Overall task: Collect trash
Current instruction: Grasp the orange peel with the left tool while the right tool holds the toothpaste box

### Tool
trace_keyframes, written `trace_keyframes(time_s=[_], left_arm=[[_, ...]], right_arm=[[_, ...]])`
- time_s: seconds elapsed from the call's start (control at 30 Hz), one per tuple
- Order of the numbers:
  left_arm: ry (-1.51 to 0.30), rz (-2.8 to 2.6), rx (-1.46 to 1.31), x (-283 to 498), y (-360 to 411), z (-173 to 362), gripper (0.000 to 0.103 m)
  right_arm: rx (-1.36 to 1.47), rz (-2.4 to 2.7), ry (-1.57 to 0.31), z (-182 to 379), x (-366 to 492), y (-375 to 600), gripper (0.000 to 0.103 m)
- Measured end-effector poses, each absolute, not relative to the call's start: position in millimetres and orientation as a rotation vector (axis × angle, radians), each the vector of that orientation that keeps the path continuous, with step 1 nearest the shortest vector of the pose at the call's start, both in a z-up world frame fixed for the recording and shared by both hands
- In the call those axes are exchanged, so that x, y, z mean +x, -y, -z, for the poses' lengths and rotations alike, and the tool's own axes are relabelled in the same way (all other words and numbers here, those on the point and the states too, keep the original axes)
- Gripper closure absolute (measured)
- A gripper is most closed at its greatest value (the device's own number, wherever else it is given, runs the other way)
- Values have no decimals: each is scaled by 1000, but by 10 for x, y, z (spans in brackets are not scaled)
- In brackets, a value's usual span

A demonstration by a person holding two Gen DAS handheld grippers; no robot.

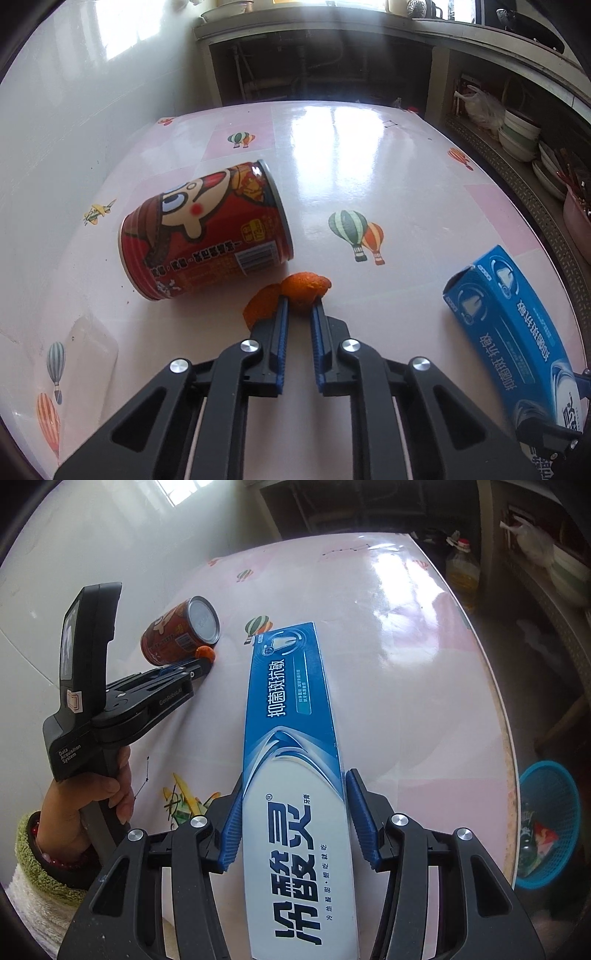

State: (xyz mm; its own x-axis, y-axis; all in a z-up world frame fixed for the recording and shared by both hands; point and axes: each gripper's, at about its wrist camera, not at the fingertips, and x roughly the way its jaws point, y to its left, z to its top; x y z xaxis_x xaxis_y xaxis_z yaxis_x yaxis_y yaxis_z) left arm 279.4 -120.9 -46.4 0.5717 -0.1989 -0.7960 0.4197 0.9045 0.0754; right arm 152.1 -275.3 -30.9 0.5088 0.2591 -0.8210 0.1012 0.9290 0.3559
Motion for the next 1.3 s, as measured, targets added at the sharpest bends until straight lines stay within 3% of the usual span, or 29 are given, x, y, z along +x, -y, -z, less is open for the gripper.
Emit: trace_keyframes(time_s=[0.57,0.7,1.03,1.13,1.3], left_arm=[[-1026,680,131,1460,843,288,91],[-1010,665,166,1348,793,326,76],[-1006,671,174,1387,791,393,62],[-1008,692,107,1413,804,346,49],[-1003,678,105,1507,917,356,49]], right_arm=[[358,-43,-1067,286,957,2791,53],[343,-40,-1072,271,970,2736,47],[319,-14,-1066,228,916,2664,42],[327,-1,-1058,205,905,2696,41],[347,10,-1054,202,884,2765,41]])
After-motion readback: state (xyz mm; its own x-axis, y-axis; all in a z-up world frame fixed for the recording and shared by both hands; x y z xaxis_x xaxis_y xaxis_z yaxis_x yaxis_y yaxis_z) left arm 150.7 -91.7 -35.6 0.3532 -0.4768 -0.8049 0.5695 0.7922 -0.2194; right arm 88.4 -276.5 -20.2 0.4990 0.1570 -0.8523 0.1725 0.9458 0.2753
